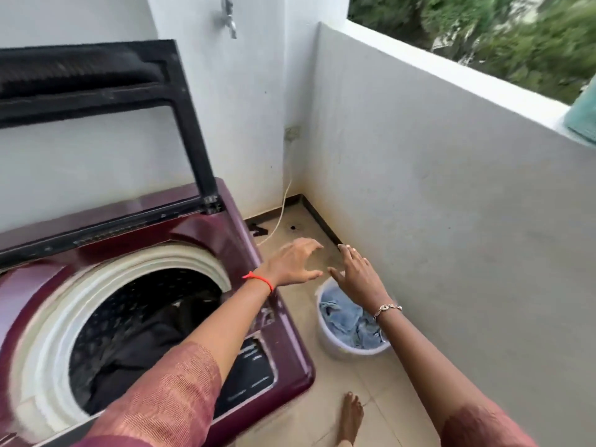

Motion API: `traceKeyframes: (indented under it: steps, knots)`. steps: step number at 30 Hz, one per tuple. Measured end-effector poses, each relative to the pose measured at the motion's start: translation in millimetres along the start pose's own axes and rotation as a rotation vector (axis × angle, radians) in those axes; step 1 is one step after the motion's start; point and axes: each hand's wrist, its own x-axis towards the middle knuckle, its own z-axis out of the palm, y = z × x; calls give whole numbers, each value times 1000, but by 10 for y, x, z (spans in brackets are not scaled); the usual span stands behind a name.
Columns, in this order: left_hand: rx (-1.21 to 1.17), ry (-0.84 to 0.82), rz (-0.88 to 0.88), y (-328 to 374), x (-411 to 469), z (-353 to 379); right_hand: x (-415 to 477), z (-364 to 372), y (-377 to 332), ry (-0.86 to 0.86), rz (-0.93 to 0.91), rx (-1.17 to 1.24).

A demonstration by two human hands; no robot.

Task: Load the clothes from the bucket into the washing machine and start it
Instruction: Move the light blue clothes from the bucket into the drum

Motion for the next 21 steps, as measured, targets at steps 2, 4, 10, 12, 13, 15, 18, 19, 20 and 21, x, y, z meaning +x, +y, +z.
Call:
traceKeyframes:
  steps: [2,4,10,12,13,15,18,19,20,21]
  knots:
    - [1,-49,-9,109,278,178,40,7,349,-41,27,4]
    - [-2,-84,-34,219,568,389,109,28,741,-81,37,19]
    - [-49,-187,-110,471,1194,1006,298,107,1737,-239,62,13]
    - [-38,-213,-110,525,1329,1160,356,122,1974,-273,70,14]
    - [-30,-239,-109,554,1401,1250,386,128,2101,-282,78,10]
    - [-5,-291,-113,585,1522,1419,442,168,2319,-295,89,14]
    - [50,-337,-101,561,1700,1618,514,245,2527,-323,102,37]
    - [65,-351,-90,556,1766,1685,540,283,2594,-326,103,44]
    - [77,-368,-81,561,1835,1751,568,326,2662,-332,106,43]
    - [82,-384,-76,560,1893,1809,592,368,2720,-340,109,40]
